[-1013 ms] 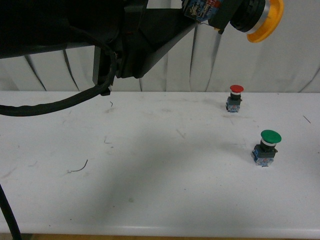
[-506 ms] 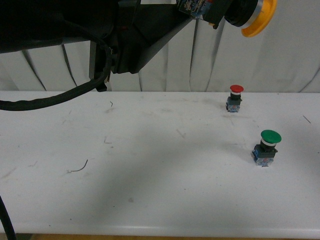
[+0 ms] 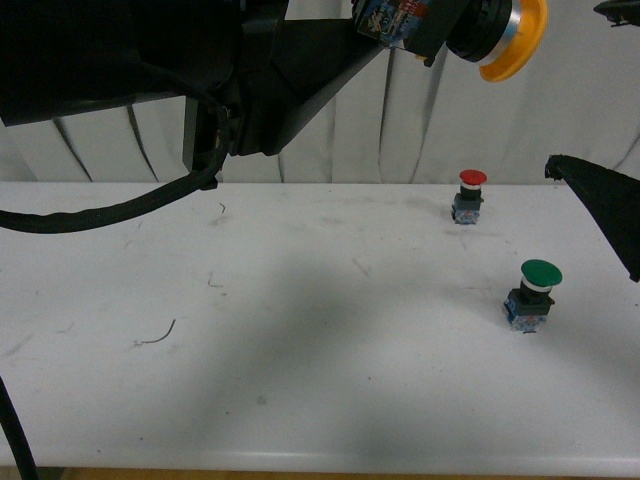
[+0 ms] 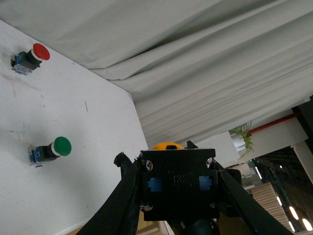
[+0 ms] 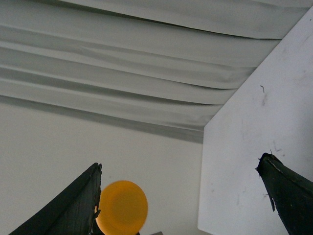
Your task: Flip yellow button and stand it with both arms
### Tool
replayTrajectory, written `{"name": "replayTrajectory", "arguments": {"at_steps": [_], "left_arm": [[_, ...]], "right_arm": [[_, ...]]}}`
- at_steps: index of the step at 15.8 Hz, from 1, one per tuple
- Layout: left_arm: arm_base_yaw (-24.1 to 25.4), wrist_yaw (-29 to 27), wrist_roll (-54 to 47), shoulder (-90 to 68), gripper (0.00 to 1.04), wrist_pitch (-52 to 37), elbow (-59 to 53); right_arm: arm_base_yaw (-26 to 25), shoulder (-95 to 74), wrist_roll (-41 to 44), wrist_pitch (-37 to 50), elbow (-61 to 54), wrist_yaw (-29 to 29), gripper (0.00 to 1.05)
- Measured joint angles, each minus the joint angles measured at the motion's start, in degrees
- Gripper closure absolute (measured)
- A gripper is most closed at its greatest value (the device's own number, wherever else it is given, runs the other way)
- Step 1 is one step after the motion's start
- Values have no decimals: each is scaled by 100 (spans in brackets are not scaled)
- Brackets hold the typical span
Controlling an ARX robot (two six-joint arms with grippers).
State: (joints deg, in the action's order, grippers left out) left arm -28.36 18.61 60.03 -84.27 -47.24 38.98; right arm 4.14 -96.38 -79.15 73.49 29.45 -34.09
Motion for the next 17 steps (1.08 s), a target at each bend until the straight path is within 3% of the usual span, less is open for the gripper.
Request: {"name": "replayTrajectory", "arguments": {"at_steps": [4, 11, 13, 17], "left_arm": [[2, -7, 0, -76, 69, -48, 0], [68, -4, 0, -76, 69, -105, -37], [70, -4, 2, -76, 69, -129, -44], [70, -4, 11, -87, 69, -131, -46]], "right_arm": [[361, -109, -660, 17, 210, -186, 6], [833, -179, -894, 15, 505, -243, 8], [863, -179, -957, 20, 599, -232, 17], [935, -177, -997, 24, 640, -184, 63]]}}
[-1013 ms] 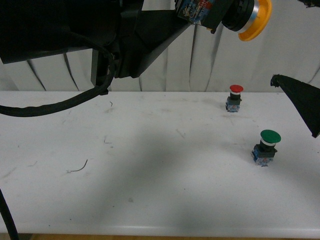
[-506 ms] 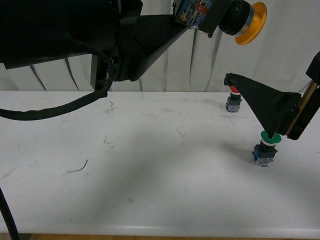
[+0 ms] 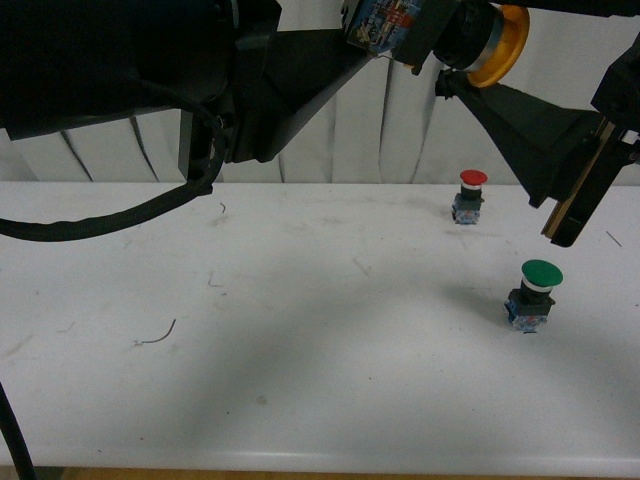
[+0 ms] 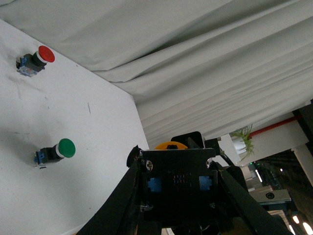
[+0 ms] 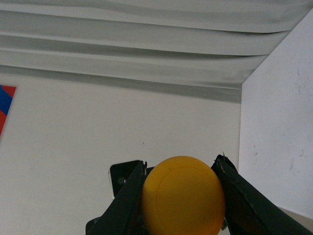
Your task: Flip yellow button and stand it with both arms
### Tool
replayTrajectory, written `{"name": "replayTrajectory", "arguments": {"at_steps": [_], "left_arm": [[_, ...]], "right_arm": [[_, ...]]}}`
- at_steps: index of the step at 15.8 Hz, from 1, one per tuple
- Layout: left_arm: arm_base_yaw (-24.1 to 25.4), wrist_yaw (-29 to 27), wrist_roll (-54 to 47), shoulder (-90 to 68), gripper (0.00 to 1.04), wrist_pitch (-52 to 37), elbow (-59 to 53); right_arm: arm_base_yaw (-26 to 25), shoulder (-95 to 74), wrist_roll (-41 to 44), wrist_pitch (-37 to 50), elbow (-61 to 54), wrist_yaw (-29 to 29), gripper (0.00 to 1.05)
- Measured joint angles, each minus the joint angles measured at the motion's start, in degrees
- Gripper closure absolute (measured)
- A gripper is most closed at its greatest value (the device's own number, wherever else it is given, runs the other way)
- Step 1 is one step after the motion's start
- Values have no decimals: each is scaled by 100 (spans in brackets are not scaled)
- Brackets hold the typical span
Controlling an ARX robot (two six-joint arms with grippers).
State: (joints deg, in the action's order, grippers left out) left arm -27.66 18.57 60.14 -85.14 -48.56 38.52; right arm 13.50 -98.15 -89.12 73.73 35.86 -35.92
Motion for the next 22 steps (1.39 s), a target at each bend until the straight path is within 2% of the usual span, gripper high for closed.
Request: {"name": "replayTrajectory", "arguments": {"at_steps": [1, 8, 13, 14, 16, 18, 22], "left_arm": [[7, 7, 39, 0, 69, -22, -9], [7, 9, 98, -33, 69, -59, -17], [103, 138, 118, -37, 13, -90, -24], [214, 184, 116, -26, 5, -70, -59], [568, 356, 85, 214, 7, 214, -199], [1021, 463, -352, 935, 7, 890, -417], [1764, 527, -2323, 3654, 7, 2667, -1025]], "right_arm": [[0, -2, -9, 0, 4, 4, 67], [-52, 0, -22, -7, 2, 9, 68], [-118, 0, 24, -24, 0, 61, 68], [-118, 0, 31, -22, 0, 63, 68], [-125, 0, 70, -22, 0, 87, 68], [-168, 0, 87, -22, 0, 166, 68], [-192, 24, 136, -22, -4, 212, 68]]}}
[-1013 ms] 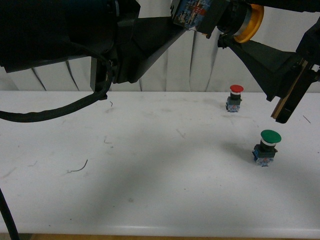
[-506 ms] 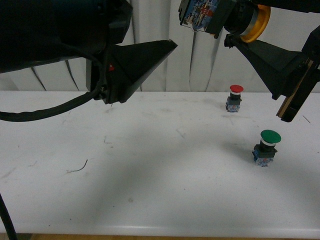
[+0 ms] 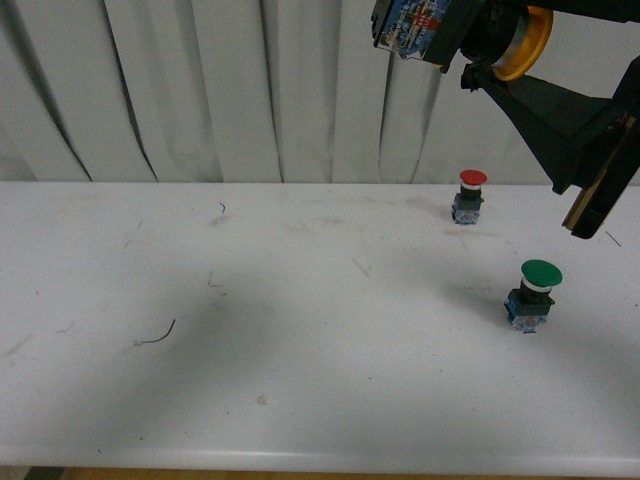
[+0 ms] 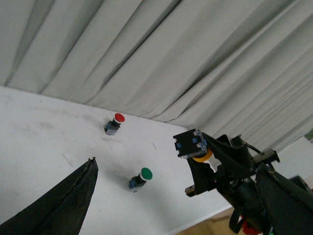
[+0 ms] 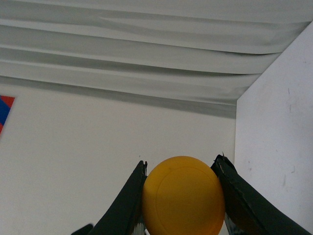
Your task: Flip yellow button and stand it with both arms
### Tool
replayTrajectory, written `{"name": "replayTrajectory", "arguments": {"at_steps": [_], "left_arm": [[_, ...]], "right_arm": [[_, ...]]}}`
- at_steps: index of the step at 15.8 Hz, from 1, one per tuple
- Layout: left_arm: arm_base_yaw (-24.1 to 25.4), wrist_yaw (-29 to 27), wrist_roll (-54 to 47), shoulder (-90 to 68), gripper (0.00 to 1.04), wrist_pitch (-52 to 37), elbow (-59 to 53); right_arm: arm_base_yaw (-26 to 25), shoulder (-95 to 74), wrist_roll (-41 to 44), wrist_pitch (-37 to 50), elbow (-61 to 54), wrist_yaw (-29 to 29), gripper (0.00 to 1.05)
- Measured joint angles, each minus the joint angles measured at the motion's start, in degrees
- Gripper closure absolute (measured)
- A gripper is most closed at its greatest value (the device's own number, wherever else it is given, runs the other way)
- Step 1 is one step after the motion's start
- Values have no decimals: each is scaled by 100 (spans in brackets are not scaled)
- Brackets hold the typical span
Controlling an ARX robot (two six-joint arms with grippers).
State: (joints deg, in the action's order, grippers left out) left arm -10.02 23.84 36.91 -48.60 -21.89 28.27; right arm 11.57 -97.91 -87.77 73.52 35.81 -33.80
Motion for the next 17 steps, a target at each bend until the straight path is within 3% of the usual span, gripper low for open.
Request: {"name": "replayTrajectory", "arguments": {"at_steps": [1, 2, 4, 6, 7, 8, 9, 17], "left_arm": [[138, -146, -560, 669, 8, 592, -46], [-79, -1554, -1497, 1458, 20, 1270, -232], [131, -3123, -2914, 2221, 44, 1386, -925], [321, -3077, -3407, 2444, 67, 1307, -1370], [643, -2614, -3506, 2614, 80, 1281, -1563], [1010, -2457, -3567, 2765, 91, 1246, -1685], [1045, -2457, -3582, 2896, 104, 1202, -1786], [1001, -2385, -3606, 3668, 103, 1379, -2463]], "right_arm": [[7, 20, 24, -2, 0, 15, 68], [13, 48, 46, -2, 0, 26, 68], [44, 68, 74, 2, 0, 59, 68], [42, 70, 83, -17, 0, 66, 68], [42, 92, 83, -17, 0, 72, 68], [42, 136, 87, -7, 0, 70, 68], [39, 166, 109, 9, 0, 61, 68], [72, 354, 258, -2, -48, 59, 68]]}}
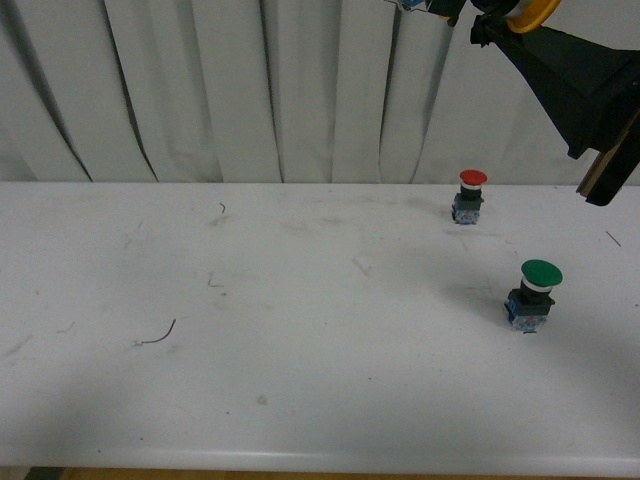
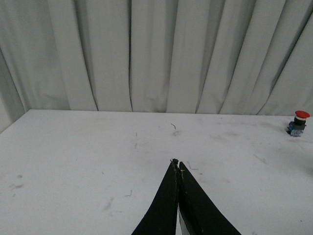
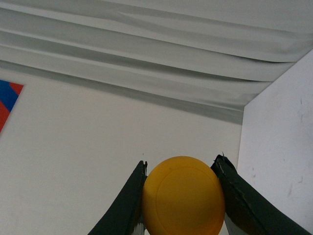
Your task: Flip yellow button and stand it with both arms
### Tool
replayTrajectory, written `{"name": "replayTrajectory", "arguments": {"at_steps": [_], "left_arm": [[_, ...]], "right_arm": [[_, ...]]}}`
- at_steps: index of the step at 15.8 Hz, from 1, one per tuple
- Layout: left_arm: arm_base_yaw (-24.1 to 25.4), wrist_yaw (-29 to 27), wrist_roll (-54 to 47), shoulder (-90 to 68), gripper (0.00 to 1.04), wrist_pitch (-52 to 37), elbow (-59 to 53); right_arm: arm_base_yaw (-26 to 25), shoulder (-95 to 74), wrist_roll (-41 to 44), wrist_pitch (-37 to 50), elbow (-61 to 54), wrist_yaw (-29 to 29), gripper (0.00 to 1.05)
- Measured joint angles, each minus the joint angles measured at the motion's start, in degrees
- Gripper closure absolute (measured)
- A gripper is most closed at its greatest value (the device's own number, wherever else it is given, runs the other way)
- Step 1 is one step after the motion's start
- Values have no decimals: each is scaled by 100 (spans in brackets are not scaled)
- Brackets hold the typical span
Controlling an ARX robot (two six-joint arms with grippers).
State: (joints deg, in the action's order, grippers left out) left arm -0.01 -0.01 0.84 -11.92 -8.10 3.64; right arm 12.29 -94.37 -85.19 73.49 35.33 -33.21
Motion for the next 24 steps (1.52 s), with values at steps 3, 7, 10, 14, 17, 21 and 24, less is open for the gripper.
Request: {"name": "replayTrajectory", "arguments": {"at_steps": [3, 7, 10, 14, 17, 21, 24], "left_arm": [[0, 2, -2, 813, 103, 868, -129], [0, 0, -2, 1137, 103, 841, -308], [0, -2, -2, 1143, 103, 828, -308], [0, 0, -2, 1143, 64, 833, -308], [0, 0, -2, 1143, 33, 831, -308], [0, 0, -4, 1143, 7, 831, -308], [0, 0, -4, 1143, 7, 833, -308]], "right_arm": [[-37, 4, 0, 4, -94, 4, 68], [50, 4, 76, -11, -127, 24, 68], [57, 28, 186, -9, -129, 42, 68], [-269, 758, 2083, -181, 55, 647, 68], [-734, 973, 4094, -2164, 713, 1478, 68], [-1331, 625, 6634, -4227, 1626, 3001, 68], [-1534, 157, 7853, -4872, 2240, 3694, 68]]}}
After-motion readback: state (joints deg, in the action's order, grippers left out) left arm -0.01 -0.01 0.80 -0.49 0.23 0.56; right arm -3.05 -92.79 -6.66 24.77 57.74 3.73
